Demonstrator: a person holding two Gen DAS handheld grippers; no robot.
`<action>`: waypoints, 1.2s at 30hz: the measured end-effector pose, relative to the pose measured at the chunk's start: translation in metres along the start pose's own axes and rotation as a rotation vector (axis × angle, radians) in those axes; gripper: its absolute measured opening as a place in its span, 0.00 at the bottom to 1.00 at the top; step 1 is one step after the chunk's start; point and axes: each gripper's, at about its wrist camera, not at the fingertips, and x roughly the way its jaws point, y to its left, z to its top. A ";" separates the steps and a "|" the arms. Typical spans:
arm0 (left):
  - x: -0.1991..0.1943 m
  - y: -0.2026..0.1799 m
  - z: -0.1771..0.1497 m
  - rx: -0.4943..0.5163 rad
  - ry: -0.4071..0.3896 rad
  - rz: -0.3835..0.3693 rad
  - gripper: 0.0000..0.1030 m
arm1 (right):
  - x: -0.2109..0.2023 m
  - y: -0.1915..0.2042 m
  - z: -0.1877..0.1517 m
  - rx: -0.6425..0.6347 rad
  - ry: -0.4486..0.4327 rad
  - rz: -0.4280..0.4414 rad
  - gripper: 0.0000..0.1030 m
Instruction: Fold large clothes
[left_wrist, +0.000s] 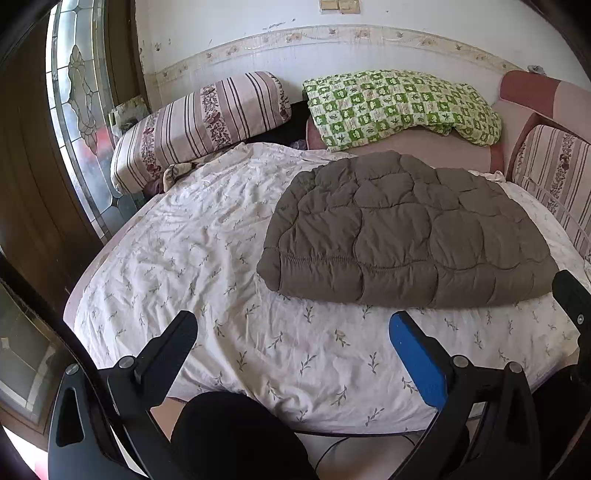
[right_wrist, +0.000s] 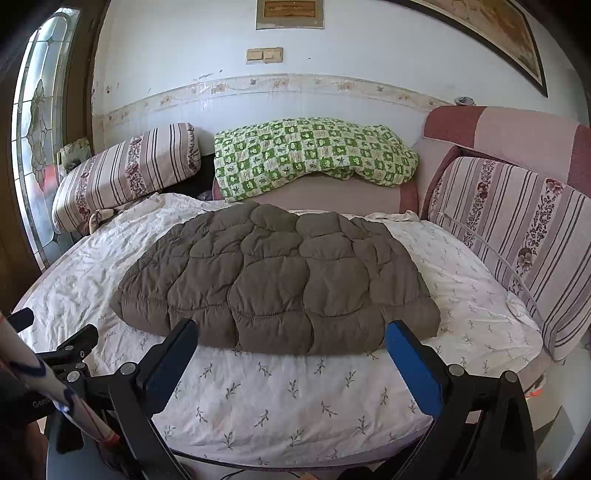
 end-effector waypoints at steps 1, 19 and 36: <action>0.001 0.000 0.000 0.002 0.002 0.000 1.00 | 0.000 0.000 0.000 -0.001 0.001 -0.001 1.00; 0.009 -0.005 -0.004 0.026 0.019 0.001 1.00 | 0.013 0.000 -0.006 0.008 0.043 -0.001 1.00; 0.010 -0.007 -0.005 0.028 0.022 -0.002 1.00 | 0.018 0.000 -0.010 0.018 0.060 -0.001 1.00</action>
